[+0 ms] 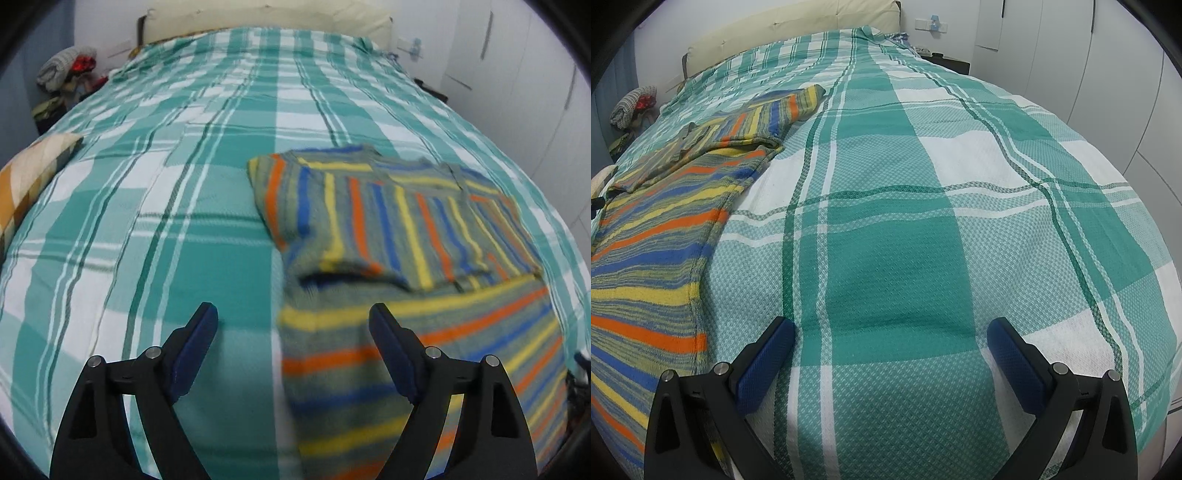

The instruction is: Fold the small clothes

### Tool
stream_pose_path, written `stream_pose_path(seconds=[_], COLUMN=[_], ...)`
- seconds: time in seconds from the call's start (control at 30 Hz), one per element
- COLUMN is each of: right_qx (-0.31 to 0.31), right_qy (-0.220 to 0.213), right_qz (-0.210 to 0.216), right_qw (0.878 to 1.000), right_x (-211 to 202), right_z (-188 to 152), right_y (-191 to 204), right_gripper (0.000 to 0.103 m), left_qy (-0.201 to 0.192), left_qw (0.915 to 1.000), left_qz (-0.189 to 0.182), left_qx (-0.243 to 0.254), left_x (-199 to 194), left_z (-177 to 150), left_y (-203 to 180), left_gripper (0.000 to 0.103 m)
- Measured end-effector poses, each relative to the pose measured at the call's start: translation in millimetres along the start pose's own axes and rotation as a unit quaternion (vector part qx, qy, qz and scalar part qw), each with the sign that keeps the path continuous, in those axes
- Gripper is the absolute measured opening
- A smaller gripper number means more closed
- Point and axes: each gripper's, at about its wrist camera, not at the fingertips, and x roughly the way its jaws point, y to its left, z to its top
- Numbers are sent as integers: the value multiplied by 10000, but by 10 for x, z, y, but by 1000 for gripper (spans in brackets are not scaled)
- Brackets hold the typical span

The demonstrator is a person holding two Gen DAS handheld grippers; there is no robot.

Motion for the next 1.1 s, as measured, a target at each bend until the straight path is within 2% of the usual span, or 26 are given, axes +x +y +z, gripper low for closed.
stream_pose_path(seconds=[0.03, 0.07, 0.1, 0.13, 0.2, 0.27, 0.3, 0.4, 0.47, 0.53, 0.57, 0.6, 0.67, 0.7, 0.77, 0.83, 0.87, 0.9, 0.93, 0.97, 1.03, 1.1], right_qx=[-1, -1, 0, 0, 0, -3, -2, -9, -12, -16, -17, -17, -18, -18, -18, -18, -17, -18, -19, -20, -21, -22], right_qy=[-7, -15, -22, -26, -28, -23, -22, -19, -16, -7, -3, -2, -5, -5, -5, -5, -7, -5, -4, -3, -1, -4], right_qz=[-4, -7, -8, -6, -4, -3, 1, 14, 29, 31, 32, 33, 27, 25, 24, 25, 21, 26, 26, 24, 28, 32], right_qw=[10000, 10000, 10000, 10000, 10000, 10000, 10000, 10000, 10000, 10000, 10000, 10000, 10000, 10000, 10000, 10000, 10000, 10000, 10000, 10000, 10000, 10000], right_x=[1, 1, 2, 3, 5, 6, 5, 6, 11, 12, 11, 12, 10, 10, 10, 10, 9, 10, 10, 10, 11, 10], right_z=[-1, -2, -3, -7, -7, -6, -7, -8, -3, -1, 1, 1, 1, 2, 1, 1, 2, 2, 2, 3, 3, 2], right_y=[2, 4, 5, 4, 5, 4, 5, 4, -6, -4, -4, -3, -1, -1, -2, -4, -3, -5, -5, -5, -6, -7], right_gripper=[103, 103, 103, 103, 103, 103, 103, 103, 103, 103, 103, 103, 103, 103, 103, 103, 103, 103, 103, 103, 103, 103], left_qy=[-35, -70, -26, 56, -67, -160, -168, -40, 86, 156, 84, -78, -590, -791, -876, -616, -367, -103, 381, 578, 269, 270], left_qw=[9999, 9996, 9990, 9986, 9974, 9970, 9963, 9955, 9955, 9951, 9939, 9932, 9908, 9897, 9914, 9954, 9978, 9990, 9971, 9954, 9969, 9965], left_qz=[-1, -33, -6, 99, 411, 712, 818, 638, 561, 538, 568, 558, 506, 482, 183, -34, 10, 172, 626, 731, 659, 714], left_qx=[-116, -278, -455, -526, -585, -253, -214, -702, -765, -810, -945, -1022, -1110, -1096, -960, -728, -555, -395, -223, -218, -332, -331], left_x=[66, 129, 209, 286, 277, 229, 211, 157, 101, -1, -142, -252, -493, -566, -533, -313, -135, 36, 304, 429, 374, 283], left_z=[25, 43, 37, 19, -106, -165, -176, -204, -258, -278, -278, -263, -168, -91, 112, 242, 261, 233, 135, 42, -89, -128], left_y=[33, 73, 122, 168, 165, 45, 33, 209, 274, 303, 339, 358, 375, 359, 275, 147, 73, 28, 13, 48, 120, 97], left_gripper=[82, 56, 3, 7, 5, 6, 12, 22, 22, 27, 33, 43, 60, 61, 61, 50, 39, 23, 16, 16, 19, 22])
